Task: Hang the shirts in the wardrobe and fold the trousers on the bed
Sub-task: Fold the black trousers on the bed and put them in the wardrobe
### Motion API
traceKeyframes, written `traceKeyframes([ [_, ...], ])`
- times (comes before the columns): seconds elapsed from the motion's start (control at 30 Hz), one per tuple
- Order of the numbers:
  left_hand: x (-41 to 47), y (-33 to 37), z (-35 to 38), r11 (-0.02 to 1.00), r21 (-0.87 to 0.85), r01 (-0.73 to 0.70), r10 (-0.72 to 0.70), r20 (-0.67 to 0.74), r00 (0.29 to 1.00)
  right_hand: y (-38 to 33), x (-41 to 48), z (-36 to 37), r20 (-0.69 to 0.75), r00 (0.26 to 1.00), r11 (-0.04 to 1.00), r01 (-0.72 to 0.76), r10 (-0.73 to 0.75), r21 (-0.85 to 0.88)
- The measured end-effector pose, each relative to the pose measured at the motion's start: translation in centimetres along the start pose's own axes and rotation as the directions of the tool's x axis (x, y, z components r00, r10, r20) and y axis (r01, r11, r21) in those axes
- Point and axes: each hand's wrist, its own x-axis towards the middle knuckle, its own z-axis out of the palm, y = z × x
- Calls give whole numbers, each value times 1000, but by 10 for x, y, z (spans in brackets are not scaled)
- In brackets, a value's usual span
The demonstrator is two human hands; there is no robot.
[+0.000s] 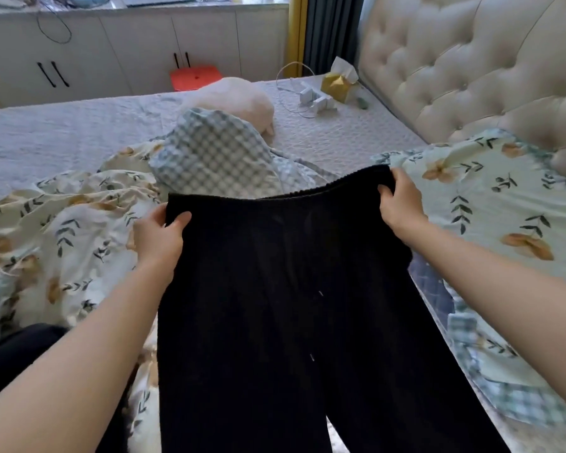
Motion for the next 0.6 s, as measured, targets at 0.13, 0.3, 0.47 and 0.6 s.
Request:
traceKeyframes([
  [0.13,62,7,18,993,79,-92,97,-70,993,-18,48,33,-77,997,999,23,-20,40],
  [0.3,100,-53,43,964,263,-33,63,-105,992,9,83,89,19,999,995,28,-26,-98],
  [0.47,112,-138,57,902,430,-31,97,-133,986,32,113,140,102,995,978,31,-10,-204],
  [0.6,115,-176,75,806,584,-93,237,-174,956,67,129,189,152,988,970,24,13,-242],
])
